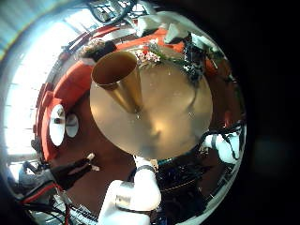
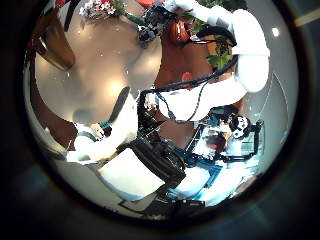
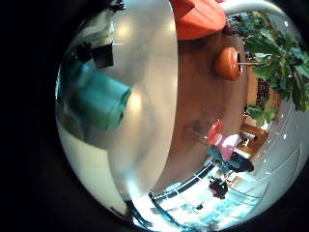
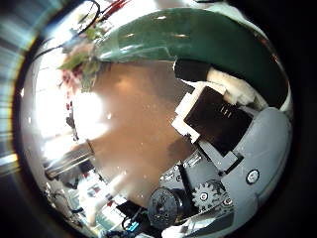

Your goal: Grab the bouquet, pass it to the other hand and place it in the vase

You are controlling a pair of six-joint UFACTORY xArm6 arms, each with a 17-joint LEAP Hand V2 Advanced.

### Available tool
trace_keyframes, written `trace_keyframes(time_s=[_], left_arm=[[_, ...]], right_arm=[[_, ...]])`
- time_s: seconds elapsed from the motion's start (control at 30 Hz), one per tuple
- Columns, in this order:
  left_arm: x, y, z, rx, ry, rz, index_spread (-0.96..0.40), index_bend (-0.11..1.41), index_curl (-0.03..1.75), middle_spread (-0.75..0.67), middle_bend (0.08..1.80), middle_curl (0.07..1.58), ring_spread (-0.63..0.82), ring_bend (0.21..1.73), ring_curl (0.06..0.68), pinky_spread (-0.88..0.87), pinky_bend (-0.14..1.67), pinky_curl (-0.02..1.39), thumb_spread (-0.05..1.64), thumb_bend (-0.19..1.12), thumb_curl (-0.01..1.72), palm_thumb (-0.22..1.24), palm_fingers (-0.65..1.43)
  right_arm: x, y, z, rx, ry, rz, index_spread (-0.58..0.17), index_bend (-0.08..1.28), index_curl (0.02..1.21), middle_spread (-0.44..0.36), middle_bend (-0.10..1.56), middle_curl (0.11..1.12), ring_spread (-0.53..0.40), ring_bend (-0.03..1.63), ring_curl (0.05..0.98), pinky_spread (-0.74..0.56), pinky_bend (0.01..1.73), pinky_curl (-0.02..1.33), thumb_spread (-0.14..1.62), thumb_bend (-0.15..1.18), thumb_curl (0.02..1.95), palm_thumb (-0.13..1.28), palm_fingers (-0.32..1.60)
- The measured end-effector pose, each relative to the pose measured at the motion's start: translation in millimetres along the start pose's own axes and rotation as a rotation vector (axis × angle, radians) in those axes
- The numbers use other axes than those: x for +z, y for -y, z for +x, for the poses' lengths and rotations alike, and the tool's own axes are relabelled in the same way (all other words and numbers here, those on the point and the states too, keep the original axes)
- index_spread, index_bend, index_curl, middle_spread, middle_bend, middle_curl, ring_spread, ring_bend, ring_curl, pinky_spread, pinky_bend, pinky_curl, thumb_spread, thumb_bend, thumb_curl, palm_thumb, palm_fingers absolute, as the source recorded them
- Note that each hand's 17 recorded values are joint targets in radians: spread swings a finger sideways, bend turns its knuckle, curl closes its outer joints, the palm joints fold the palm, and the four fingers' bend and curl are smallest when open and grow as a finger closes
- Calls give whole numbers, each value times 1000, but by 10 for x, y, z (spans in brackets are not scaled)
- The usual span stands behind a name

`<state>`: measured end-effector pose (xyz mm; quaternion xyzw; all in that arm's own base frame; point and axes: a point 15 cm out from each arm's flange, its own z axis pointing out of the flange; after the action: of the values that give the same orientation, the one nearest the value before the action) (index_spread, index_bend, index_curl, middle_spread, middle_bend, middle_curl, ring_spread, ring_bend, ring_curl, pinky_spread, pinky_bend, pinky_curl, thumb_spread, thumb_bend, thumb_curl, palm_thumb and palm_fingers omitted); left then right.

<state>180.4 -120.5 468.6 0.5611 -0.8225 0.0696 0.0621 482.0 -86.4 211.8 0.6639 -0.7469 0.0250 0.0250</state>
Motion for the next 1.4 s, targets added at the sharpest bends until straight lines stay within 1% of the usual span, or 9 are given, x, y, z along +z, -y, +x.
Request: trace_keyframes(time_s=[0.33,0.4,0.5,0.57,0.7,0.87,0.97,1.17,1.4], left_arm=[[-22,15,-9,-5,2,3,-35,190,414,260,189,334,500,454,186,482,188,278,1148,-20,343,457,255],[-28,19,-14,-6,4,4,-35,190,414,260,189,335,500,454,186,482,188,278,1148,-20,343,457,255],[-35,49,-16,-7,3,5,-35,190,413,256,189,335,497,456,186,482,188,278,1148,-20,343,457,256],[-24,58,5,-8,-9,-1,-35,188,412,254,187,334,492,461,186,483,191,279,1147,-21,344,455,259],[-30,88,69,-13,-46,4,-32,184,409,250,190,334,487,468,187,483,194,282,1153,-20,342,445,266],[-116,169,120,-29,-87,44,-18,184,405,249,189,335,480,480,188,478,197,285,1155,-19,342,444,285],[-205,171,152,-33,-107,64,-15,186,405,248,189,336,473,481,186,472,196,287,1155,-19,342,444,289],[-511,296,280,-14,-188,171,48,147,384,298,155,325,478,515,197,473,237,309,1148,-33,330,377,214],[-643,716,253,-46,-334,319,129,155,349,372,179,304,510,553,205,478,309,333,1126,-30,320,313,128]], right_arm=[[-773,-19,459,36,2,149,-369,1002,1107,-193,1257,990,-206,1405,743,-187,1353,709,891,43,808,1194,1132],[-902,-36,476,44,23,177,-357,1011,1106,-184,1269,977,-203,1410,743,-184,1342,722,896,39,832,1191,1137],[-1034,-54,405,50,124,208,-348,1015,1105,-177,1277,968,-200,1415,742,-182,1335,733,899,36,851,1190,1136],[-1162,-91,304,63,226,227,-339,1018,1103,-172,1283,958,-198,1421,740,-181,1328,743,898,33,871,1188,1137],[-1426,-121,62,114,538,257,-323,1029,1096,-162,1297,940,-193,1431,735,-180,1313,765,899,28,912,1189,1140],[-1991,-289,-91,89,917,266,-308,1049,1090,-155,1308,922,-190,1438,730,-181,1297,788,897,24,955,1192,1140],[-2324,-369,-85,54,1056,293,-300,1058,1083,-152,1314,912,-189,1441,726,-182,1289,802,899,20,978,1192,1140],[-2802,-568,-223,-54,1272,308,-287,1068,1071,-147,1326,897,-187,1446,720,-184,1275,825,896,20,1024,1198,1140],[-3092,-783,-372,-194,1458,309,-276,1078,1059,-143,1339,881,-186,1460,717,-183,1258,853,883,8,1076,1189,1136]])
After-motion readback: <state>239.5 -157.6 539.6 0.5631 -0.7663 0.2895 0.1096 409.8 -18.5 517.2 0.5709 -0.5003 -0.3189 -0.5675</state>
